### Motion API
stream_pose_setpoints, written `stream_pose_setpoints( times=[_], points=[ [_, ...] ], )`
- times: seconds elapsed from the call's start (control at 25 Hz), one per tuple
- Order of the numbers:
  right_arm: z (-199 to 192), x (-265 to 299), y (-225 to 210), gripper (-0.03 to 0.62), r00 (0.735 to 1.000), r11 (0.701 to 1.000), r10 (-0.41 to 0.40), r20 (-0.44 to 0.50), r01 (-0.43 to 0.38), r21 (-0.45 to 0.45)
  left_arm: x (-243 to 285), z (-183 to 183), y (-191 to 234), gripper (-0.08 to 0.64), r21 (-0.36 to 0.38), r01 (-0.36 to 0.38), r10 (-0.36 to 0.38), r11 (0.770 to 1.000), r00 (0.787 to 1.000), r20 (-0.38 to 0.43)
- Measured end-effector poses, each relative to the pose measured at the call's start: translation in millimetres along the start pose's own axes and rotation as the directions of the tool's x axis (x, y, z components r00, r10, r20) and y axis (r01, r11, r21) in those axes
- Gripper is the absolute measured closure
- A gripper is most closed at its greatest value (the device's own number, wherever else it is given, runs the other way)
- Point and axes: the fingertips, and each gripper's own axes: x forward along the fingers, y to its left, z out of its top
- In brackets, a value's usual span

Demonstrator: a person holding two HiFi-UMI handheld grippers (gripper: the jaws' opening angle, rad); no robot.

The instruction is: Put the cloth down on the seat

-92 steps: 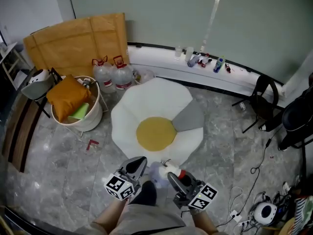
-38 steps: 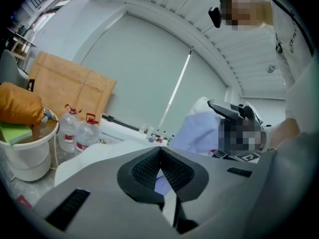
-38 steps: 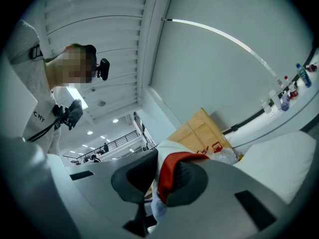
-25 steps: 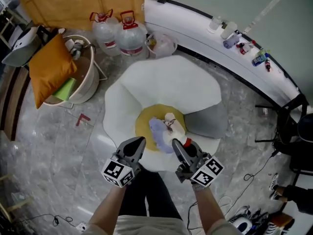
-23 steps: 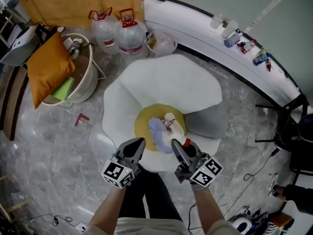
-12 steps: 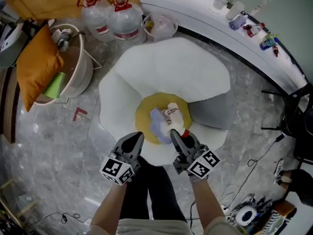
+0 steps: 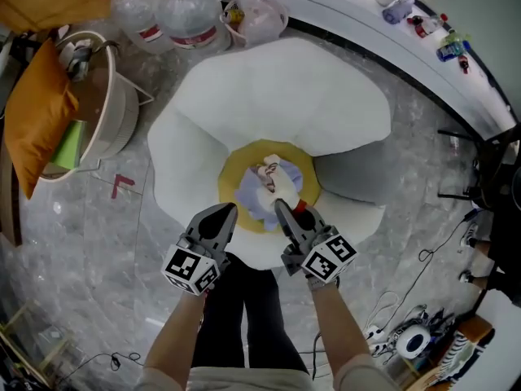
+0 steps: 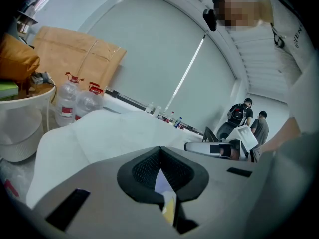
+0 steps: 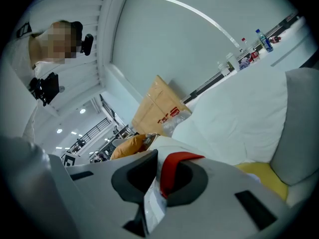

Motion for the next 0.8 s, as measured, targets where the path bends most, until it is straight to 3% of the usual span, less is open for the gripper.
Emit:
stream_pose_setpoints(
  times=[0.2, 0.36, 0.8],
  points=[
    [-15.7, 8.2, -35.9, 0.546, 0.998, 0.997, -0.064, -0.003, 0.064, 0.036, 15.8, -18.8, 18.5, 0.546, -0.008, 0.003, -0.003, 1.0, 1.0, -0.027],
    [-28.3, 15.1, -58.0, 0.546, 0.998, 0.996, -0.062, -0.018, 0.063, 0.064, 28.8, -35.0, 30.1, 0.546, 0.002, -0.005, 0.005, 1.0, 0.998, -0.057],
    [-88.1, 35.6, -114.4, 0.546, 0.986, 0.995, -0.083, -0.146, 0.089, 0.037, 62.3, -97.1, 62.7, 0.546, -0.005, -0.009, 0.009, 1.0, 0.994, -0.11]
  ],
)
